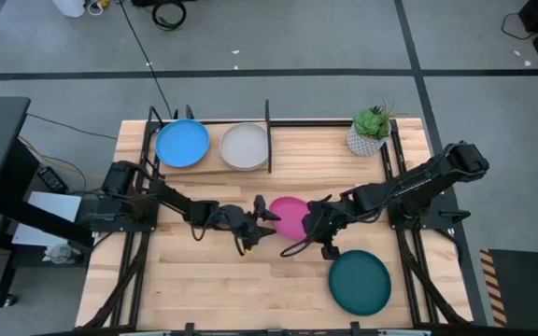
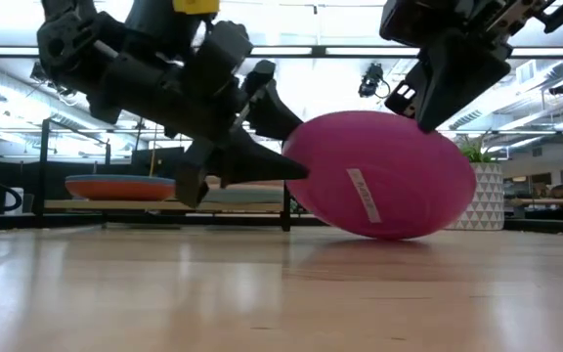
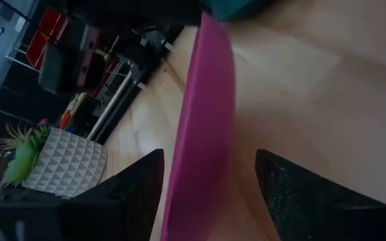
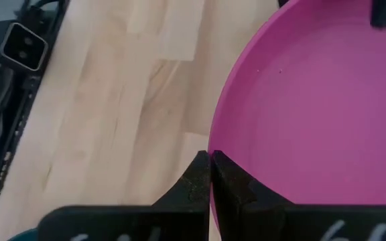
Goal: Place and stack plates onto a shelf
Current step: Stack the pink plate on top of the blue plate on the shelf
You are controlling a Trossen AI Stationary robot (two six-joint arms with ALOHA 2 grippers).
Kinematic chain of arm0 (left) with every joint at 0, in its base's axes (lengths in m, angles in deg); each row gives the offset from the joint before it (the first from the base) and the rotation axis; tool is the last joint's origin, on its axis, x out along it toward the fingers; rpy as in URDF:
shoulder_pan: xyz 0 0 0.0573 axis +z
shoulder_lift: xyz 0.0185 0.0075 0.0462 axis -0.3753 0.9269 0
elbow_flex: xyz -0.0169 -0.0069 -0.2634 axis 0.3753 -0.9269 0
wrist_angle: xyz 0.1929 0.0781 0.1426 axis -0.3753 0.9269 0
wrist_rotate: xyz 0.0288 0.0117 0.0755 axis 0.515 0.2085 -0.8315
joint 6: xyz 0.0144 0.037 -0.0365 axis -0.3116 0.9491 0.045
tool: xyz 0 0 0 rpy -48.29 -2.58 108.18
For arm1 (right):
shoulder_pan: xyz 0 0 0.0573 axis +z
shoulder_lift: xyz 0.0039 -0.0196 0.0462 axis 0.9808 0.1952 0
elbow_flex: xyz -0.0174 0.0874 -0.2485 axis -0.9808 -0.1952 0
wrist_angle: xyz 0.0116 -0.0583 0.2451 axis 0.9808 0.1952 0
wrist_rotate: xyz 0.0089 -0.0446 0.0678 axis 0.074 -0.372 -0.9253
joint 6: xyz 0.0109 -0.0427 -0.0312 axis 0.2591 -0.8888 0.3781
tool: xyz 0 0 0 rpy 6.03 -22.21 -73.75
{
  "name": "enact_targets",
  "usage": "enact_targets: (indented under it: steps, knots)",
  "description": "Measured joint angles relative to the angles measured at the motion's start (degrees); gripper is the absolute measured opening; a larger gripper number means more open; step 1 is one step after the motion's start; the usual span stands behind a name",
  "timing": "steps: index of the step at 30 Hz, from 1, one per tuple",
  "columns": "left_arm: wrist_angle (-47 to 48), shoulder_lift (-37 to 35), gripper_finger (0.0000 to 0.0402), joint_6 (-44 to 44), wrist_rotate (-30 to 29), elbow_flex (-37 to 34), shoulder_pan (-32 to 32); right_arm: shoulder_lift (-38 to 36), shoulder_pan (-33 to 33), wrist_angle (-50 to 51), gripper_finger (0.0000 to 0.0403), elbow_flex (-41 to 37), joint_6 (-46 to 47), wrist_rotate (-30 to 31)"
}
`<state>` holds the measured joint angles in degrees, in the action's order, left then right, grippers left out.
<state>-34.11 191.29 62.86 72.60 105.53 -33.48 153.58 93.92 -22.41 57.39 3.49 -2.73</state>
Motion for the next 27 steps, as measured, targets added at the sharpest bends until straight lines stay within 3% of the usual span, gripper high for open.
enact_targets:
  steps: [5, 11, 17, 22, 27]
  knots:
    - [4.60, 0.58, 0.0212, 0.21, -1.93, 2.25, 0.02, 0.00, 0.18, -0.80, 0.0009, 0.00, -0.70, -0.25]
    - [9.11, 0.41, 0.0140, -0.05, -3.15, 2.91, 0.02, 0.00, 0.22, -2.29, 0.0011, 0.00, -0.87, -0.27]
    - [10.52, 0.19, 0.0079, -0.87, -3.16, 2.83, -0.47, -0.01, 0.18, -4.36, 0.0042, 0.04, -0.62, 0.30]
    - [13.58, -1.31, 0.0059, -1.46, -4.89, 2.85, -1.43, -2.95, -1.41, -2.43, 0.0075, 0.04, 0.98, 0.45]
    - [23.40, -6.56, 0.0058, -5.78, -7.71, 2.85, -3.33, -9.69, -1.81, 1.17, 0.0095, 0.04, 0.97, 7.59]
